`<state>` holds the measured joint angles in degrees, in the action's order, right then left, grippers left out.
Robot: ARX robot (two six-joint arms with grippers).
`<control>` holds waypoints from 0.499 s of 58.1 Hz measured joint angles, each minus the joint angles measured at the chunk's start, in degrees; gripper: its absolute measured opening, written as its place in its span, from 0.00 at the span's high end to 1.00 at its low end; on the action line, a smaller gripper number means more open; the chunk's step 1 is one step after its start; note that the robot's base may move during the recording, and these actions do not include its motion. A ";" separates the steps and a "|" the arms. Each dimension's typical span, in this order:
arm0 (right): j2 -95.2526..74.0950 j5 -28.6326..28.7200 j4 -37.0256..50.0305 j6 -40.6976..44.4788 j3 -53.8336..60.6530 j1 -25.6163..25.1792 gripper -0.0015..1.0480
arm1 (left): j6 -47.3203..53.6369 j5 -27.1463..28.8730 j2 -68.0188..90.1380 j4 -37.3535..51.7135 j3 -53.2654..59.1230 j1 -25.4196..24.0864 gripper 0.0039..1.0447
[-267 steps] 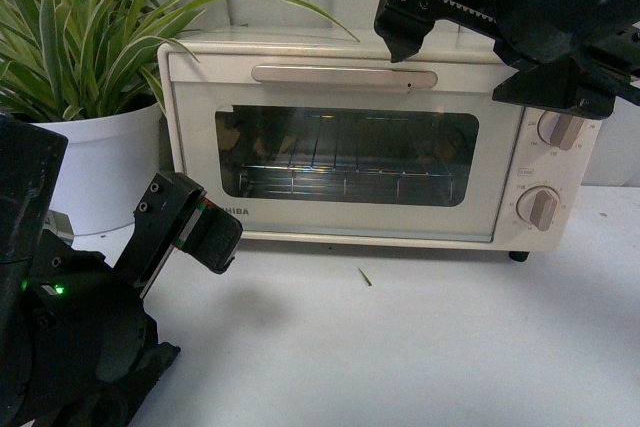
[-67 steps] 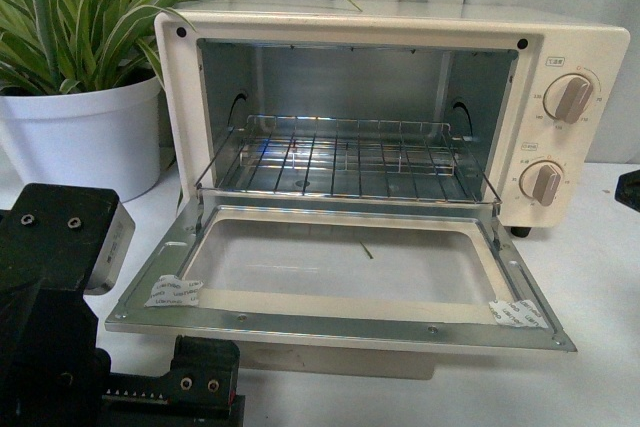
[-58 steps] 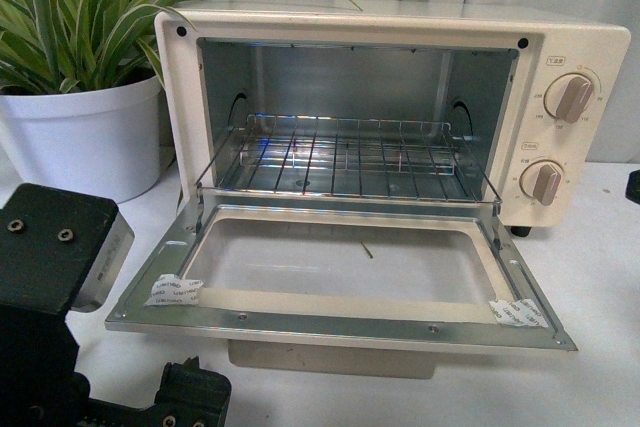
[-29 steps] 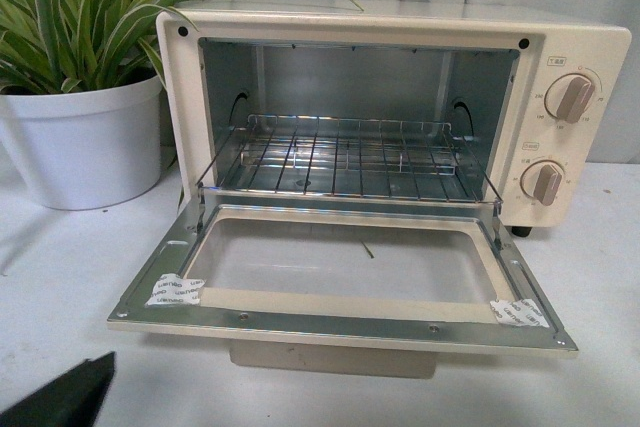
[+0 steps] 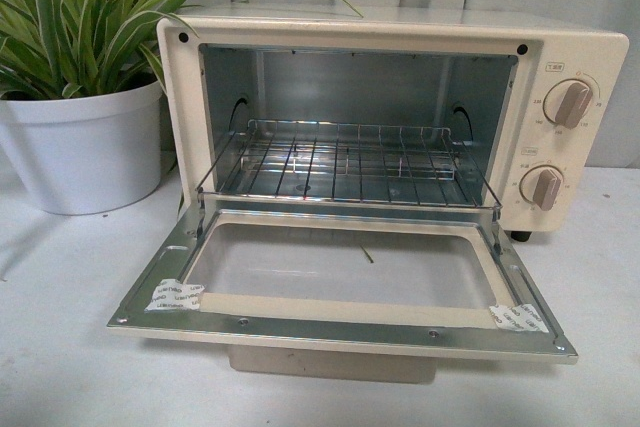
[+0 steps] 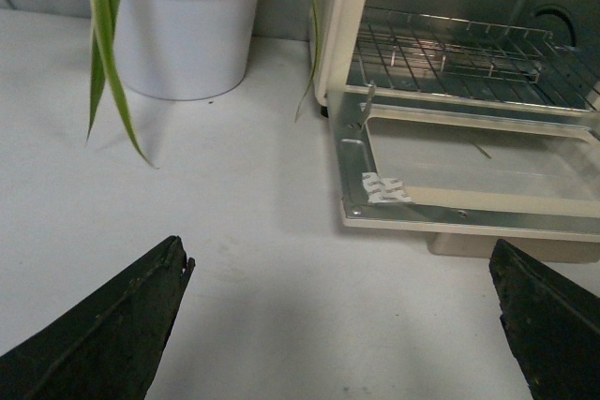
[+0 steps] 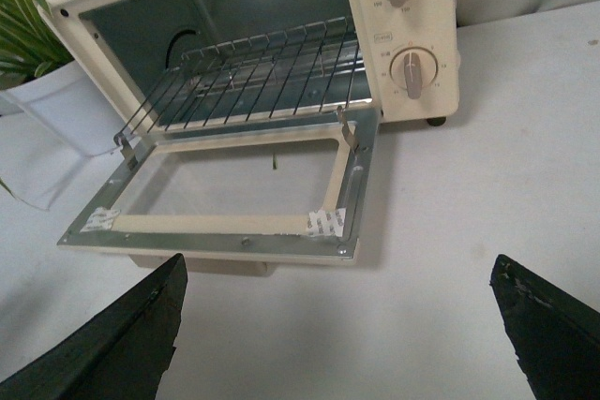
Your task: Open oven
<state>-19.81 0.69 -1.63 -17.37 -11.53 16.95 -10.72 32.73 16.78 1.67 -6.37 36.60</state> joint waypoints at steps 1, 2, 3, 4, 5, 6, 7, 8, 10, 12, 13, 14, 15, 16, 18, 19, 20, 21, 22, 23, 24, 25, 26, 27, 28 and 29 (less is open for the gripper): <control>0.22 -0.20 0.33 -0.02 0.20 -0.15 0.09 | -0.09 0.02 -0.11 -0.04 0.00 -0.20 0.06; 0.37 -0.24 0.48 -0.07 0.28 -0.28 0.09 | -0.11 0.02 -0.13 -0.04 0.00 -0.24 0.06; 0.44 -0.26 0.52 -0.09 0.31 -0.33 0.09 | -0.17 0.02 -0.20 -0.04 0.00 -0.28 0.06; 0.52 -0.33 0.63 -0.13 0.35 -0.39 0.09 | -0.28 0.02 -0.22 -0.04 0.00 -0.28 0.06; 0.61 -0.39 0.68 -0.24 0.35 -0.48 0.09 | -0.31 -0.02 -0.24 -0.04 0.00 -0.28 0.06; 0.68 -0.42 0.70 -0.26 0.35 -0.52 0.09 | -0.33 -0.20 -0.26 -0.07 0.02 -0.33 0.06; 0.72 -0.42 0.72 -0.35 0.35 -0.55 0.09 | -0.33 -0.22 -0.28 -0.07 0.02 -0.35 0.06; 0.74 -0.39 0.72 -0.44 0.35 -0.55 0.09 | -0.33 -0.26 -0.28 -0.07 0.04 -0.35 0.06; 0.74 -0.42 0.72 -0.46 0.35 -0.55 0.09 | -0.35 -0.28 -0.28 -0.07 0.04 -0.35 0.06; 0.74 -0.42 0.72 -0.46 0.35 -0.55 0.09 | 1.03 0.76 -0.66 1.68 0.74 -0.42 0.09; 0.74 -0.48 0.74 -0.46 0.35 -0.52 0.09 | 1.60 0.96 -0.96 2.75 1.14 -0.59 0.10; 0.90 -2.95 2.23 0.37 0.90 0.13 0.11 | 2.80 0.63 -1.55 4.76 1.95 -1.09 0.14; 0.96 -3.76 2.80 1.03 1.09 0.35 0.12 | 3.69 0.15 -2.32 6.10 2.62 -1.86 0.17; 1.36 -8.35 5.86 2.75 2.27 1.09 0.16 | 4.57 -0.39 -2.73 6.38 2.86 -2.27 0.19; 2.01 -12.76 8.79 6.10 3.52 1.36 0.21 | 6.36 -2.25 -4.57 6.34 3.45 -4.33 0.26; 2.45 -14.91 9.88 7.85 4.09 1.36 0.24 | 6.64 -2.75 -5.05 6.19 3.54 -4.87 0.28; 2.99 -16.15 10.36 9.11 4.57 1.11 0.27 | 7.13 -3.63 -5.97 5.81 3.63 -6.05 0.31; 3.30 -16.48 10.47 9.88 4.74 0.90 0.29 | 7.74 -4.57 -6.78 5.29 3.67 -7.23 0.35; 3.78 -16.50 10.49 11.43 5.07 0.28 0.33 | 7.87 -5.09 -7.15 5.05 3.67 -7.82 0.36; 4.31 -16.26 10.47 12.20 5.35 -0.33 0.36 | 8.22 -6.25 -7.82 4.55 3.72 -9.07 0.40; 4.44 -16.15 10.47 12.63 5.42 -0.48 0.37 | 8.48 -7.34 -8.44 4.02 3.78 -10.25 0.43; 4.94 -15.72 10.43 13.25 5.68 -1.14 0.40 | 8.79 -8.48 -9.03 3.54 3.87 -11.32 0.47; 5.51 -14.99 10.29 14.23 5.97 -1.90 0.44 | 8.83 -8.98 -9.29 3.37 3.96 -11.82 0.49; 5.70 -14.73 10.23 14.34 6.08 -2.19 0.46 | 9.07 -10.10 -10.05 3.30 4.33 -12.87 0.52; 6.10 -14.16 10.10 14.78 6.27 -2.78 0.50 | 9.25 -11.15 -10.82 3.15 4.81 -13.90 0.55; 6.45 -13.75 9.92 15.19 6.49 -3.34 0.53 | 9.31 -11.74 -11.21 3.02 5.05 -14.38 0.57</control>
<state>-13.37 -13.06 8.29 -2.17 -5.04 13.61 -1.41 20.99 5.56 4.69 -1.32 22.22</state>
